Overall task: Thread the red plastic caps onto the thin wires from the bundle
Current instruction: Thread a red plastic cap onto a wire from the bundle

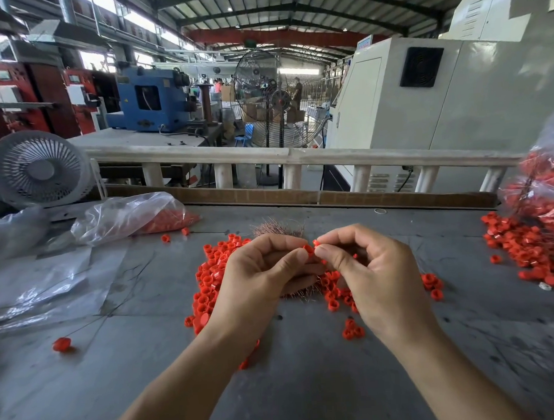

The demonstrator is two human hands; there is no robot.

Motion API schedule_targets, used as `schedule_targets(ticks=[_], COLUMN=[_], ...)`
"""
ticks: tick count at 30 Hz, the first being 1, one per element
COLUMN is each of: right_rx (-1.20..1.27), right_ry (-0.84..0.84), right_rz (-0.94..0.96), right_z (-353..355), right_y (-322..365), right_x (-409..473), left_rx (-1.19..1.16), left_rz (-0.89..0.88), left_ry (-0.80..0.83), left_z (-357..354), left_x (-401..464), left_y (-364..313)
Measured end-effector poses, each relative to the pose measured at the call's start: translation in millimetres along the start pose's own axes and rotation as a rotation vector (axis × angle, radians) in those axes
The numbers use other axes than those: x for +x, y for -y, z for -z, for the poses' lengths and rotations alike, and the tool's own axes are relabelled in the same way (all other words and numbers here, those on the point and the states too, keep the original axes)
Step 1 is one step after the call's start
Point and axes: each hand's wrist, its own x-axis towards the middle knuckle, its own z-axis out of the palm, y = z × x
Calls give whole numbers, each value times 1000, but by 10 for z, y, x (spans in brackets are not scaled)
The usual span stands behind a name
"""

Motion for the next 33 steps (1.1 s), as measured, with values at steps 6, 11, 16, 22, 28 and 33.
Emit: schedule_targets(ticks=[6,11,16,22,28,33], right_rx=[-39,-86,-162,-182,-196,-324], right_ry=[17,24,3,12,47,52], right_rz=[108,207,296,336,334,337], right_z=[1,-4,-17,-11,13,-29], right_y=[15,6,-23,-39,-33,3], right_x=[7,14,26,30,32,-14], left_rx=[65,74,93,104,88,2], left_rz=[-53,-85,-108,-95,-54,21], left_ry=[4,-13,-18,-19,-23,-44], left_z=[-29,-21,-17,-6,1,8], left_x=[-23,-19,-16,-15,-14,-8], left_y=[-18,6,20,21,24,64])
